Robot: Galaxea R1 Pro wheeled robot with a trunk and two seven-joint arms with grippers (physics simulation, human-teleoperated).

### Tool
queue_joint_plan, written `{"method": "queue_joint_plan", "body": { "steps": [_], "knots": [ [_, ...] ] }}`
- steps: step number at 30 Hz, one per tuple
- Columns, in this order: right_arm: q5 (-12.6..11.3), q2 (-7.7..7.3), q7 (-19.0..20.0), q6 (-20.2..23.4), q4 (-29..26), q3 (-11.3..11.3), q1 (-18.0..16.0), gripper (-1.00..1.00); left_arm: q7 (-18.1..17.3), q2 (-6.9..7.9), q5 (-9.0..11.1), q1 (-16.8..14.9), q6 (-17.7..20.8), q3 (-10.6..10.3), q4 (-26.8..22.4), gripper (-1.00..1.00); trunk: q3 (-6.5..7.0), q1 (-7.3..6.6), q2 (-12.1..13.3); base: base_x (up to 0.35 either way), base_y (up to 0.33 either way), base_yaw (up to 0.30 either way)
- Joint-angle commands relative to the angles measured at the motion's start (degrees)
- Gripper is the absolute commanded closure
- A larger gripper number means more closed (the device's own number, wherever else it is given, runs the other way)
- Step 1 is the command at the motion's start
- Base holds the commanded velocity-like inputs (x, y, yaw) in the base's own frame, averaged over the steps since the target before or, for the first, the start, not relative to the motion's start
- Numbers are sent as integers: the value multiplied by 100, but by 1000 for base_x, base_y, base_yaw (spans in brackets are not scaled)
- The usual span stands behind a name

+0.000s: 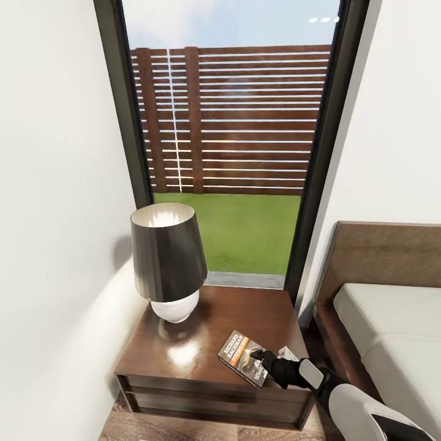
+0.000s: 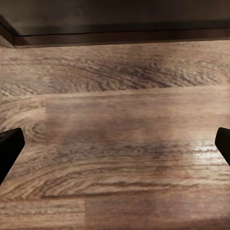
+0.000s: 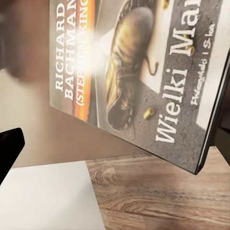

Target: In the bedroom, move the book from the bed onto either nightstand, and place the two sandals side by side next to the bed.

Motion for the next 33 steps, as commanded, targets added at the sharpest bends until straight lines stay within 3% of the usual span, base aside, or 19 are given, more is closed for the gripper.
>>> {"method": "queue_joint_plan", "body": {
  "steps": [1,13,18,33],
  "knots": [
    [19,2,2,34,-9,-42,-1,-100,29,0,25,-3,-14,-49,-1,-100,-5,-1,-2,0,0,0],
    [20,2,-4,37,-13,-42,-1,-100,29,0,25,-3,-17,-49,-1,-100,-5,-1,-2,0,0,0],
    [20,1,-5,37,-13,-42,-1,-100,29,0,25,-4,-16,-49,-1,-100,84,-111,198,0,0,0],
    [20,-7,-5,37,-13,-42,-1,-100,29,0,25,-3,-16,-49,-1,-100,84,-111,198,0,0,0]
  ]
}}
